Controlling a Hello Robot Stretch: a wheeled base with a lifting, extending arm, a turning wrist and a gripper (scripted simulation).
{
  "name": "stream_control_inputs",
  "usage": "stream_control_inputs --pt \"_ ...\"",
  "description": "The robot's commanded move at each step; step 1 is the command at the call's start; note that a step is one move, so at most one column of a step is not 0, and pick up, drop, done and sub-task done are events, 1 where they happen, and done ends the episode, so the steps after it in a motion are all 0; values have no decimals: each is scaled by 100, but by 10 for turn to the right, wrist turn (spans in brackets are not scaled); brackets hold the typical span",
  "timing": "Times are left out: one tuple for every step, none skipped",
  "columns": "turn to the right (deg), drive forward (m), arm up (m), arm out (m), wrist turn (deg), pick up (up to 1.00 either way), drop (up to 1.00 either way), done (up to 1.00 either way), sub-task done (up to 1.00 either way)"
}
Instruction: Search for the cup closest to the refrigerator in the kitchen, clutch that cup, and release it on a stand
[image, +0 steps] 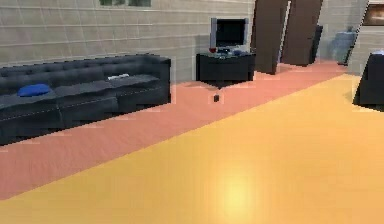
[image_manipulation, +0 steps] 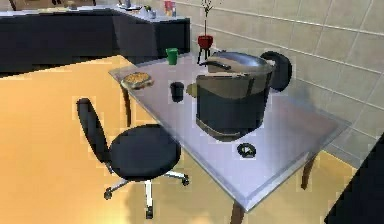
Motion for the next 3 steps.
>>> stream_control_inputs --pt "450 0 0 0 0 0 0 0 0" --pt "270 0 0 0 0 0 0 0 0" --pt "0 55 0 0 0 0 0 0 0"
